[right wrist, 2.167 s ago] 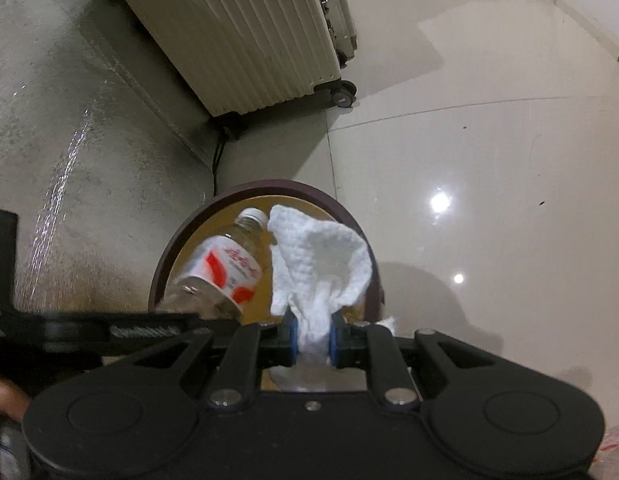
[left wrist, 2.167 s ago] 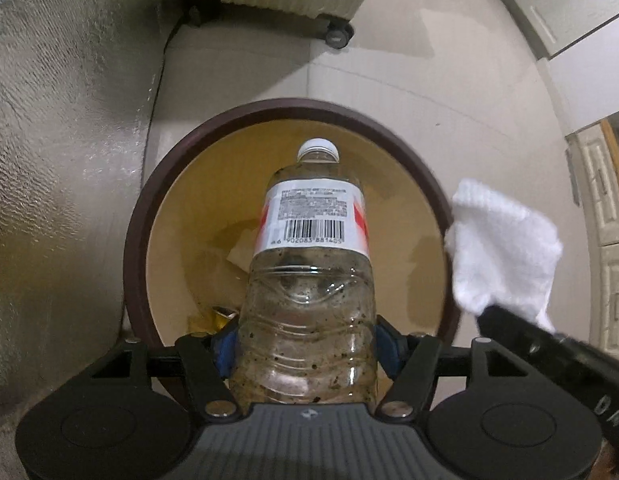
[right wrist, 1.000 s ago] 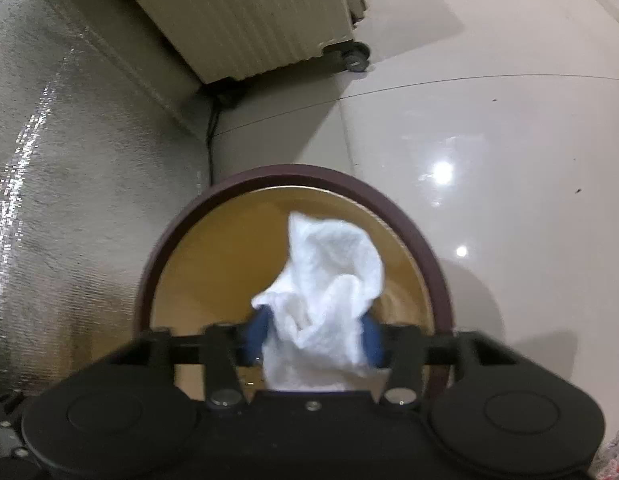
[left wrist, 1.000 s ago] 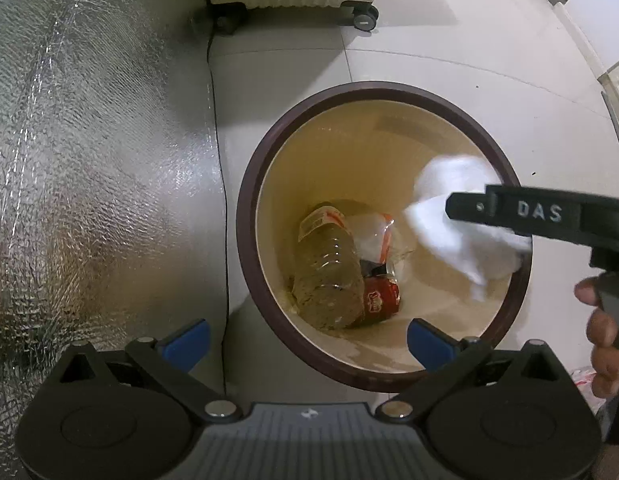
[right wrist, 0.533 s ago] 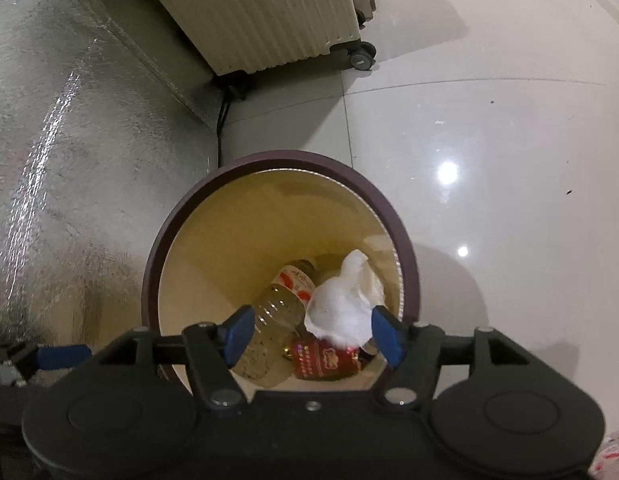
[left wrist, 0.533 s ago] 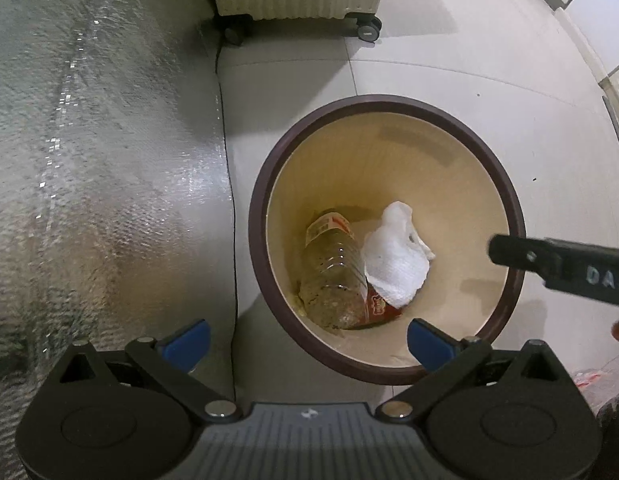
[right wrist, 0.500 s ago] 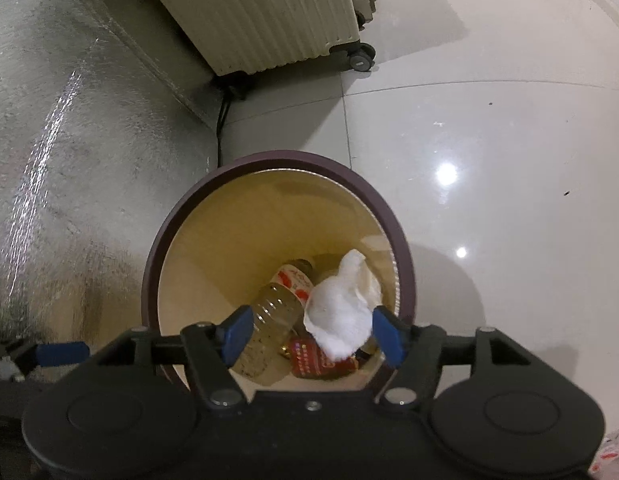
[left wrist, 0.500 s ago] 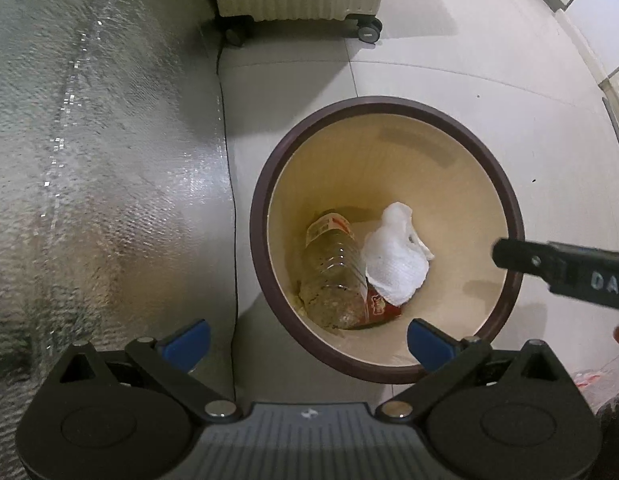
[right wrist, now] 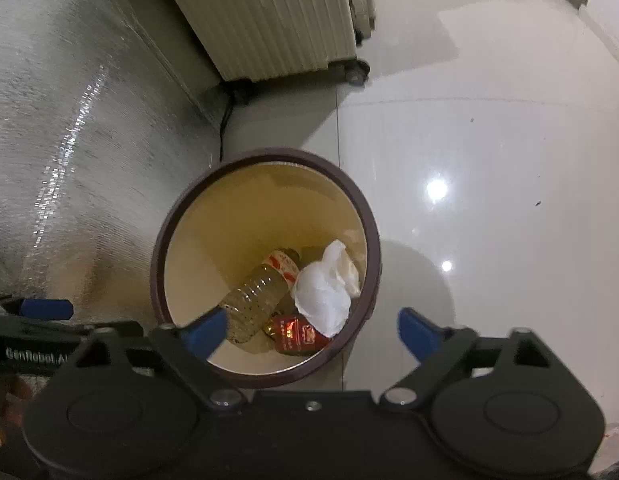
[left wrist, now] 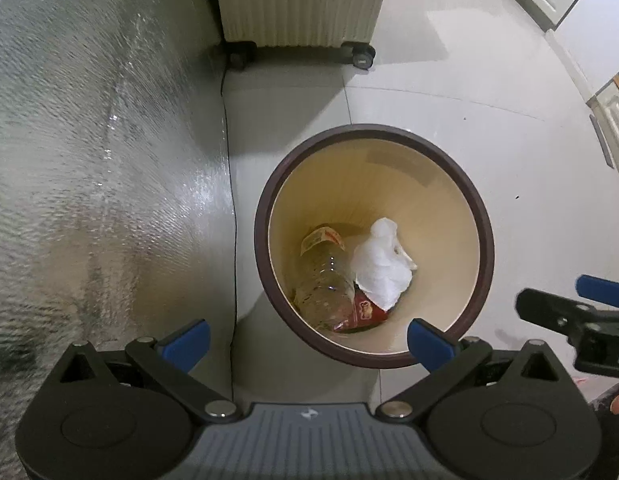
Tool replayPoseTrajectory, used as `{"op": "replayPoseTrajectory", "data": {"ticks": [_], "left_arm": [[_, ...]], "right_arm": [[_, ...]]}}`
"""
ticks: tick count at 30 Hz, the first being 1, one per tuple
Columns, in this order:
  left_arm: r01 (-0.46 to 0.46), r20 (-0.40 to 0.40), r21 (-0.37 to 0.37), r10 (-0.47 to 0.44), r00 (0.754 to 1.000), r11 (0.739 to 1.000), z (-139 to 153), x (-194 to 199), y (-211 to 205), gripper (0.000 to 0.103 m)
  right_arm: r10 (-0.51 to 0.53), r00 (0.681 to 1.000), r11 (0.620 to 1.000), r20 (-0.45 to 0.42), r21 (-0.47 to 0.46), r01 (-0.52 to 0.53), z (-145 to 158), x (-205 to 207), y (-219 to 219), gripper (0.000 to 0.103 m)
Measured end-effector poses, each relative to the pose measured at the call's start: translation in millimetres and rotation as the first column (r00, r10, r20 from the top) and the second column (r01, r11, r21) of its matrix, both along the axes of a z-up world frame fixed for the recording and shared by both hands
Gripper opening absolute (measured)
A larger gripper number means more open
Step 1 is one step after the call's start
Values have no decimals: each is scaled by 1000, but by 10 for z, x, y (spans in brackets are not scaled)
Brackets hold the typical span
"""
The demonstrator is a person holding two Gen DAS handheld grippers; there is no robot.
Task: Collect trash
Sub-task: 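Move both open tools back from the wastebasket toward the table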
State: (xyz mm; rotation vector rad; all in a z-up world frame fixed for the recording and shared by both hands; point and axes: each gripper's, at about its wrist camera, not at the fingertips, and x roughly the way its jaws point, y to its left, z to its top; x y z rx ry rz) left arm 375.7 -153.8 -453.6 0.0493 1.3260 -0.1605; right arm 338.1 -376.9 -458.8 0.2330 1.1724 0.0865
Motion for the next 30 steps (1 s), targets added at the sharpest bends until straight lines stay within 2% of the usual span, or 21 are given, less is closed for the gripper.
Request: {"op": "replayPoseTrajectory", "data": {"ticks": [9,16,24,30], "left_arm": [[-4,47,-8,4,999,1000,431,-279,24,103],[3,140,-32,2,990,999,1022,-572,-12,103],[54,254,-70,-34,967,996,1772,-1023,-149,103],[84,354,-103,-43,934,991,2344,-1419,-177,103]], "right_arm": [[-23,999,999,29,-25,24,398,-297,-89,103],[-45,995,998,92,-44,49,863,-644,-168,103],[-77,975,993,210,-69,94,1586,-1146,-297,103],[-91,945,988,314,-90,125,2155,-1573,-379,103]]}}
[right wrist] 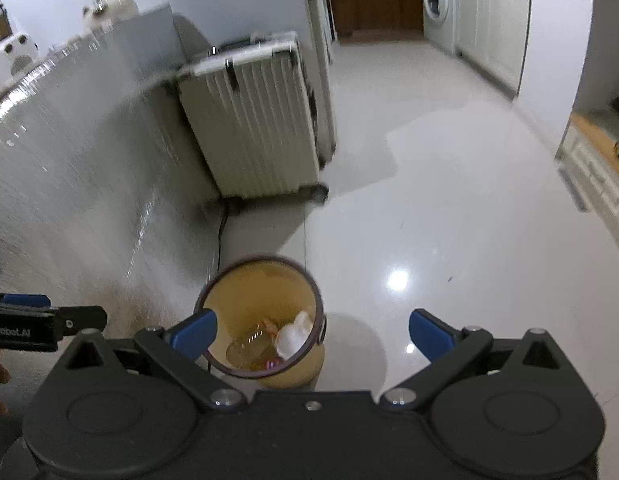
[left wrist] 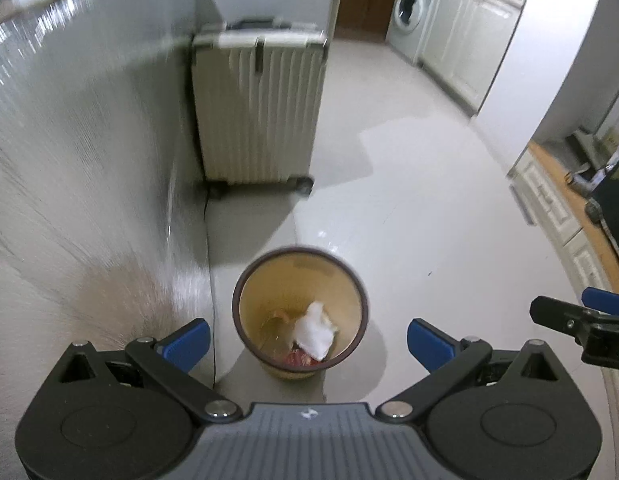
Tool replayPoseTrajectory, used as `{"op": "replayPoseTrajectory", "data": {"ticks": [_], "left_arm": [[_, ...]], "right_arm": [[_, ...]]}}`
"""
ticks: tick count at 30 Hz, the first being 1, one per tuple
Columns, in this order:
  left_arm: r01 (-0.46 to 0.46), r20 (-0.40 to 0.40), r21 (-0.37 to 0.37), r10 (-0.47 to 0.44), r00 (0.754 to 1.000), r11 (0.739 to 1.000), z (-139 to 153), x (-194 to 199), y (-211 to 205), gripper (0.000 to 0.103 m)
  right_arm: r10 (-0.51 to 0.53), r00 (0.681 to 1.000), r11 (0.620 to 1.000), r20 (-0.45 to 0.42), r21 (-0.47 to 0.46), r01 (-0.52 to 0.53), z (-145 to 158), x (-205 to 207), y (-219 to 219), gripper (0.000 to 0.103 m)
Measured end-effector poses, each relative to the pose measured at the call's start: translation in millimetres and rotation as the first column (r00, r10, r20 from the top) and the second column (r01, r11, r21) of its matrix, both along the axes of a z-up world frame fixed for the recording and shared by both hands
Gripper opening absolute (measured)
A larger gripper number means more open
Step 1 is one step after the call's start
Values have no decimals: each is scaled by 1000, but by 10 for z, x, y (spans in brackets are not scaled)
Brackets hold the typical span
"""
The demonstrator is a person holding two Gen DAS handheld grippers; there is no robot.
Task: Collect trash
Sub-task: 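Move both open tools back from the wastebasket toward the table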
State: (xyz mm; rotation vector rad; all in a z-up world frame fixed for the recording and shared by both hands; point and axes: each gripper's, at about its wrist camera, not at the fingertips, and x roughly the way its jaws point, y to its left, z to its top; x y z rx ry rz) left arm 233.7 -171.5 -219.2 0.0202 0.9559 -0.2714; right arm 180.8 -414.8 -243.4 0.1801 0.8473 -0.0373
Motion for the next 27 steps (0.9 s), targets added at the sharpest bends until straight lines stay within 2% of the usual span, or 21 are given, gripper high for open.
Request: {"op": "replayPoseTrajectory", "data": {"ticks": [6,12,22,27], "left_arm": [[14,121,-48,-8,993,999,635,-445,44,103],[19,247,-56,-4,969,998,1274,-870,190,103],[-44,396,-18,47,917,999,2108,-1325,712,103],[-99,449,15,82,890,995,2427,-1447,1097,103]], "right_arm": [[-1,993,1000,114,-18,3,580,-394,1,103],[17,971,1000,240,-28,-11,1172,-697,114,103],[100,914,995,393,-50,-87,1945,-1046,561,103],[160,888,987,430,-70,-144,2192,-997,876,103]]}}
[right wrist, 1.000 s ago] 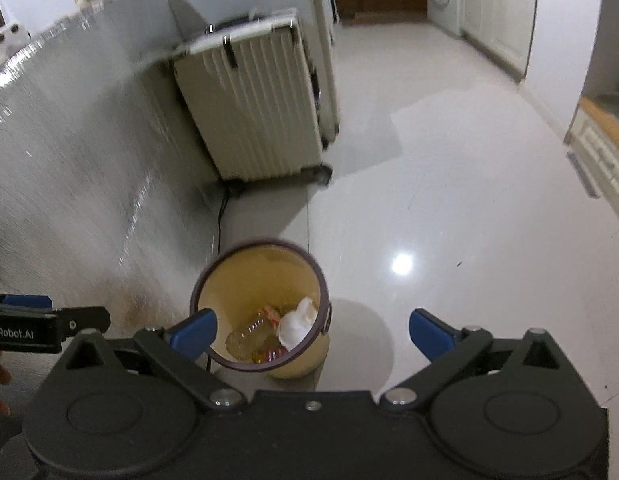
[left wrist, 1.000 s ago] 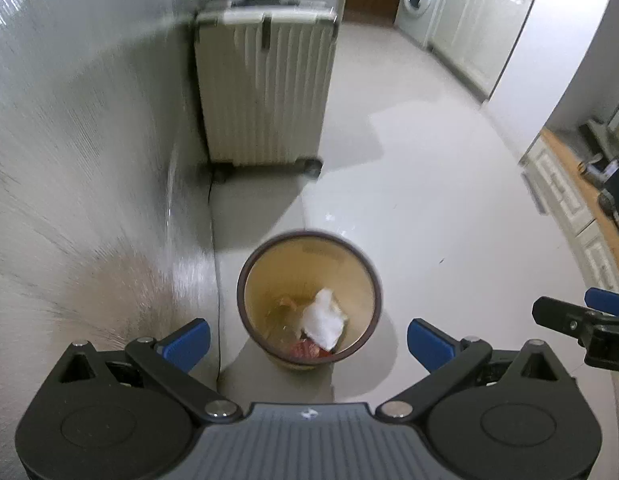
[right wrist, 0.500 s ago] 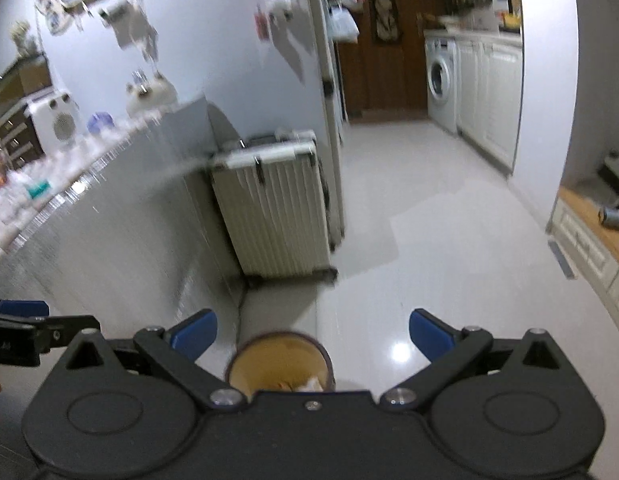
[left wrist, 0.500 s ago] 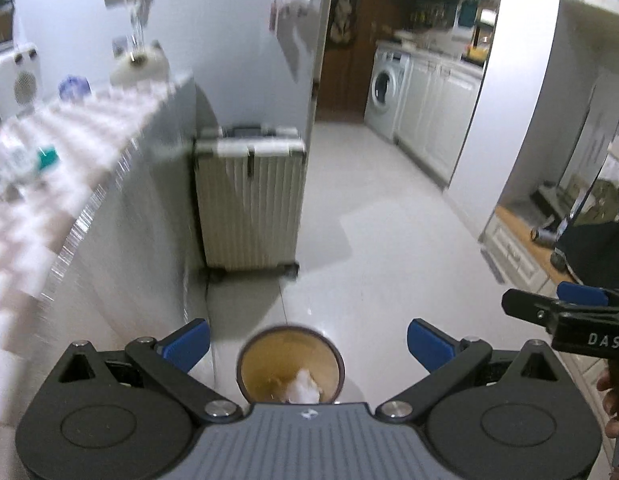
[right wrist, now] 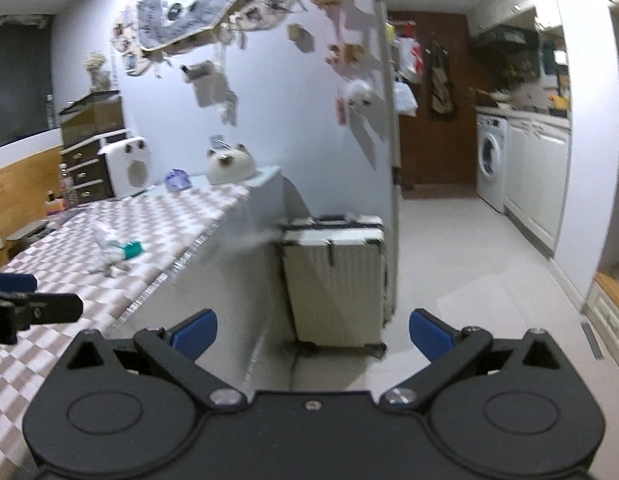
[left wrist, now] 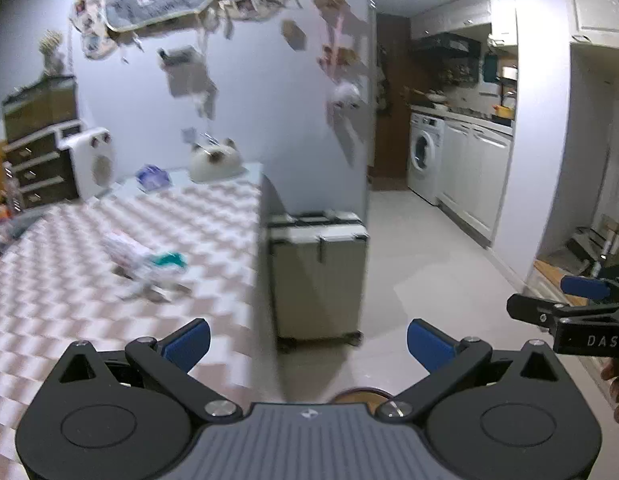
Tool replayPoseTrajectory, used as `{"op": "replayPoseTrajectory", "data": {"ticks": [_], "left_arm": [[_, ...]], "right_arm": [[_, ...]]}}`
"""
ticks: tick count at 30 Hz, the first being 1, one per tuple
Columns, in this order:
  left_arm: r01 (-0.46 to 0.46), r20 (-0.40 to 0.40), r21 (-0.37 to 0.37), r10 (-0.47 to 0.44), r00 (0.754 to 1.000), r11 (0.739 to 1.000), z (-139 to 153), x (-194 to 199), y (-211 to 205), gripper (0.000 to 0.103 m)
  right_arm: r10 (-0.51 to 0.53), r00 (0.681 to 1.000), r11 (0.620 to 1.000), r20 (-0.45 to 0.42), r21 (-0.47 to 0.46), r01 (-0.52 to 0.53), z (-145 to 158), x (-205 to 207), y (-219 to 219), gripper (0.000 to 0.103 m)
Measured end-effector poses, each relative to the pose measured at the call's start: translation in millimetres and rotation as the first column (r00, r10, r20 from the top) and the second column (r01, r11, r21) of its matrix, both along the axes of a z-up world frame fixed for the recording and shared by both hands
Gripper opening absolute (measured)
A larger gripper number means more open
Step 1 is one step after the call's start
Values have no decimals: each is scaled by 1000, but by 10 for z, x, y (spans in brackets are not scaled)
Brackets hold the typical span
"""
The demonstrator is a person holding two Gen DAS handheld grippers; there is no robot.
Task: Collect trash
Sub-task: 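Move both open tools back from the wastebasket toward the table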
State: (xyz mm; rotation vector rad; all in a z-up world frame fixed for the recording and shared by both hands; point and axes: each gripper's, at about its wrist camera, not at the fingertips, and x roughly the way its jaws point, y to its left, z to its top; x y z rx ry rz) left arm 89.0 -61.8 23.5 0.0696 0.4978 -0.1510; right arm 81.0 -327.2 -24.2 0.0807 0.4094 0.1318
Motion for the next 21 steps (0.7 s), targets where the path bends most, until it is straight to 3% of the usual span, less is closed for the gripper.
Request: {"op": "replayPoseTrajectory", "data": {"ticks": [10,18,21], "left_arm": [[-118,81,18,116,990,993,587,51,907,103],[-211,130,6,208,969,978,899,582,1546,103],[-261,125,-50,265,956,964,838,953,1763,103]], "right_arm": [[117,991,993,68,-9,-116,432,253,695,103],[172,979,984,107,16,-175,673,691,1165,103],[190,975,980,120,31,-195,705,929,1344,103]]}}
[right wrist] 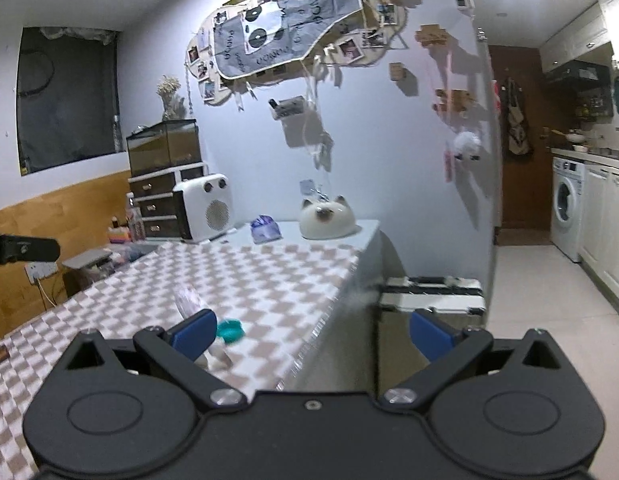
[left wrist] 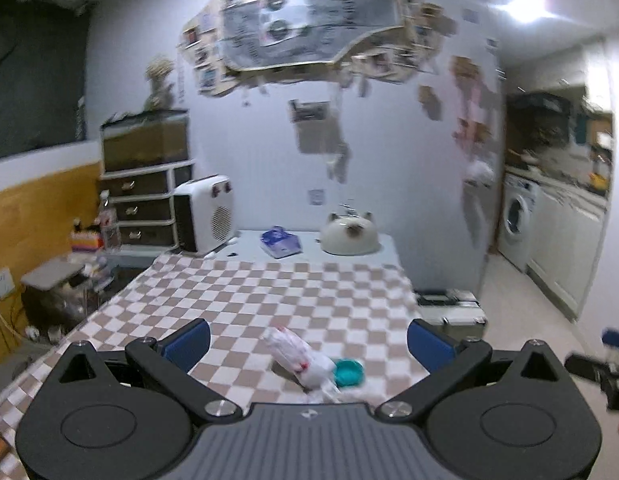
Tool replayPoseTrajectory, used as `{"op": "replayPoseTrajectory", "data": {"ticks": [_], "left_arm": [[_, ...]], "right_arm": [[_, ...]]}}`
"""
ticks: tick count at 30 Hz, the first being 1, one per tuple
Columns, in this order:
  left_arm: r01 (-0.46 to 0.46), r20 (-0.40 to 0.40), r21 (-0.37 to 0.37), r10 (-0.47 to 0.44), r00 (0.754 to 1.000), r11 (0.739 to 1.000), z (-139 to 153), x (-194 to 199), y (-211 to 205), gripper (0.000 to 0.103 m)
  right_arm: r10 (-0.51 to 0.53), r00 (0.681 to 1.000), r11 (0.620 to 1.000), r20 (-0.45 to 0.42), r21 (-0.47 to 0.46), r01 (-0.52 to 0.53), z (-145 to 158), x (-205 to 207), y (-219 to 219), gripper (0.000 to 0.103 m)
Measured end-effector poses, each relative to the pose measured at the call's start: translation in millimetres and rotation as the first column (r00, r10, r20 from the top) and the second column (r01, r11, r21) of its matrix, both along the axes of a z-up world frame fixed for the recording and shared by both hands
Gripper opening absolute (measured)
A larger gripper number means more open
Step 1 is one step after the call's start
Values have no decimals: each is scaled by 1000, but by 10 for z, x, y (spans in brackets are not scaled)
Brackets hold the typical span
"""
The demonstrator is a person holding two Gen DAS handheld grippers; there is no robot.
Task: Collect trash
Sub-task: 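Move both open tools back from the wastebasket toward the table, then grasp the white plastic bag with the left tool while the right tool grasps the teal cap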
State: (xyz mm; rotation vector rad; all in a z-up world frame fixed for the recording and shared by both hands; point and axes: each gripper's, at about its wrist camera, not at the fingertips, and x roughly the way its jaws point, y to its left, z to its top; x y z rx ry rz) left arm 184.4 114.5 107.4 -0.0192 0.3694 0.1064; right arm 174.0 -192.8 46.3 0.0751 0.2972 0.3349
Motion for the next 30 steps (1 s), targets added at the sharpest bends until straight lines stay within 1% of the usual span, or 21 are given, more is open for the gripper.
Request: {"op": "replayPoseTrajectory", "data": {"ticks": [3,5,8,11,13,16,18,19,21,23,24,25,26,28,30], "left_arm": [[-27,-48,-68,24,999,997,-205,422,155,103],[-41,-94,-115,30,995,992,-413,718,238,103],[-44,-179,-177,12,984,983,-765,1089,310,103],[-52,-234,-240,-5,972,969,-1086,1370,341,103],[-69,-246,-301,-8,969,951,-1267,1535,373,103],[-96,-248,-395,-5,969,913,-1467,1742,425,103],[-111,-240,-445,1,971,889,-1568,1856,452,102],[-117,-235,-455,8,972,882,-1599,1897,453,101],[-134,-232,-450,30,972,883,-1653,1957,453,94],[-139,-233,-436,38,972,889,-1697,1996,447,85],[-138,-234,-432,36,971,892,-1722,2006,448,82],[-133,-239,-428,30,970,894,-1744,2015,450,77],[-125,-246,-427,18,969,896,-1762,2019,456,70],[-115,-262,-423,0,965,899,-1797,2030,481,60],[-101,-256,-434,-15,967,896,-1814,2009,536,60]], "right_arm": [[8,1000,1000,-6,3,-8,-40,318,208,103],[22,999,1000,-24,-4,-22,-120,518,347,103],[38,999,999,-35,-20,-39,-249,787,533,103],[45,998,998,-52,-33,-46,-372,1029,685,103],[48,997,998,-61,-36,-50,-451,1152,762,103],[46,996,997,-72,-63,-50,-576,1321,872,102],[44,996,995,-80,-87,-51,-647,1414,931,97],[48,995,994,-86,-96,-56,-676,1455,951,96],[56,994,992,-93,-110,-66,-734,1519,990,95],[67,994,989,-89,-129,-78,-783,1558,1030,95],[72,993,987,-88,-137,-84,-803,1581,1051,95],[78,993,986,-90,-143,-90,-823,1602,1074,95],[86,992,984,-94,-149,-99,-845,1625,1104,95],[99,990,981,-102,-156,-114,-880,1670,1162,95],[118,987,978,-109,-160,-134,-913,1701,1242,95]]}}
